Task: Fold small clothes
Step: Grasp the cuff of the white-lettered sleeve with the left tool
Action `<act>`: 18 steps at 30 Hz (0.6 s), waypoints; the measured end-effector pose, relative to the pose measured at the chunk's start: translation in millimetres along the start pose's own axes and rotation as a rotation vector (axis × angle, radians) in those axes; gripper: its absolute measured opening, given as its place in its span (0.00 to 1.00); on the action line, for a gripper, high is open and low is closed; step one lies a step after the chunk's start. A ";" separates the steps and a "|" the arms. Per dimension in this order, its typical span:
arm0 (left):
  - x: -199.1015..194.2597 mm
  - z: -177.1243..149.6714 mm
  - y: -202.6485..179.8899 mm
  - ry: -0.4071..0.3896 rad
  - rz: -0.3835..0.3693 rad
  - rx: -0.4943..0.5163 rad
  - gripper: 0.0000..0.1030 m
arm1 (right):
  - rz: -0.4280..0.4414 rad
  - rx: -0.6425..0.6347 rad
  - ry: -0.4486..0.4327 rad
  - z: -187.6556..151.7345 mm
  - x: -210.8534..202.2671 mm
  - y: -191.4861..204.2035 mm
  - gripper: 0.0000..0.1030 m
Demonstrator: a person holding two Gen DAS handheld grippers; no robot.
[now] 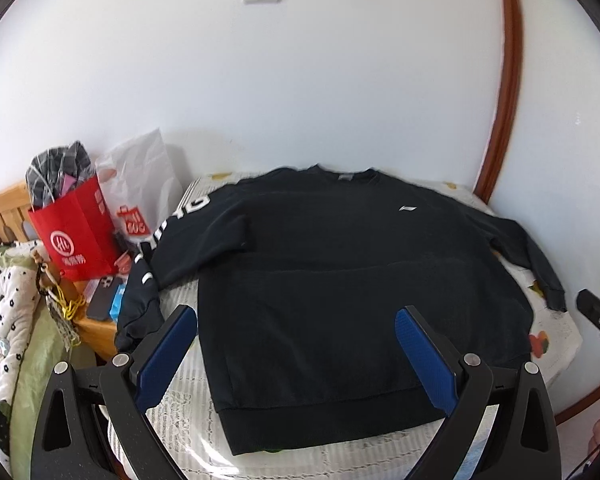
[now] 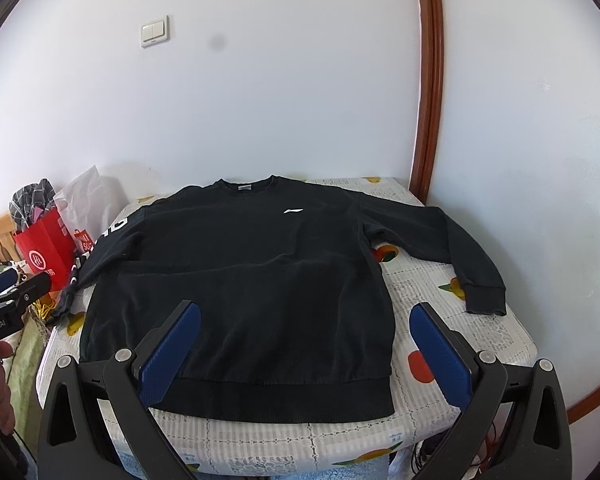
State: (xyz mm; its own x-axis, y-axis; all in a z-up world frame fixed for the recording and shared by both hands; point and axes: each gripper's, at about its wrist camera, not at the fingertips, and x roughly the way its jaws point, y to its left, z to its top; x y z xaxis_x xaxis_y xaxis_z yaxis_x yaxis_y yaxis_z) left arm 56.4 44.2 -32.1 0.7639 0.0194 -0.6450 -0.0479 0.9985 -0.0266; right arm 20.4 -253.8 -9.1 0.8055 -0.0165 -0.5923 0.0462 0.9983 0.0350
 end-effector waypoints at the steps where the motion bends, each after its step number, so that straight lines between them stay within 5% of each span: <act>1: 6.9 -0.9 4.6 0.008 0.003 -0.004 0.97 | 0.004 -0.002 0.009 0.9 6.6 1.6 0.99; 11: 90.2 -9.2 73.5 0.094 0.181 -0.014 0.97 | 0.019 -0.044 0.078 8.0 80.1 25.5 0.99; 18: 128.2 -29.9 126.1 0.124 0.170 -0.018 0.96 | 0.015 -0.083 0.162 2.0 136.5 46.9 0.99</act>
State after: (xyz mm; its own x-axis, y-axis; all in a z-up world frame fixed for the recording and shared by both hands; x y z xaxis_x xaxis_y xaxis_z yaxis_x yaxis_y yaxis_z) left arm 129.1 171.1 -140.9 0.6592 0.1798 -0.7301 -0.1815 0.9803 0.0775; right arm 133.7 -209.4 -86.7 0.6999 0.0012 -0.7142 -0.0193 0.9997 -0.0173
